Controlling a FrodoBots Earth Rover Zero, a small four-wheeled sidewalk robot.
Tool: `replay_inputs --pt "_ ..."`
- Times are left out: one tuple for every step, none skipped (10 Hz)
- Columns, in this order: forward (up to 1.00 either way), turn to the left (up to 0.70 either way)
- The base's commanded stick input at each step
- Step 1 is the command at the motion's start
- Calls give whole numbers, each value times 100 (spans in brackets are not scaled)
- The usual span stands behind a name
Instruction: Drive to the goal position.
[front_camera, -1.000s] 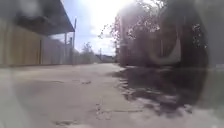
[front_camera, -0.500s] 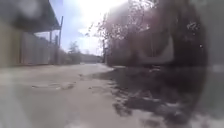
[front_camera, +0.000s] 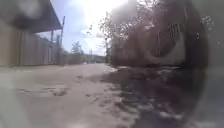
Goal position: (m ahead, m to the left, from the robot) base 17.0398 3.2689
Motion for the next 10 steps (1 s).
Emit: replay_inputs --pt "100 0" --pt "100 0" --pt "100 0" --pt "100 0" --pt "100 0" --pt "100 0" --pt "100 0" --pt "100 0" --pt "100 0" --pt "100 0"
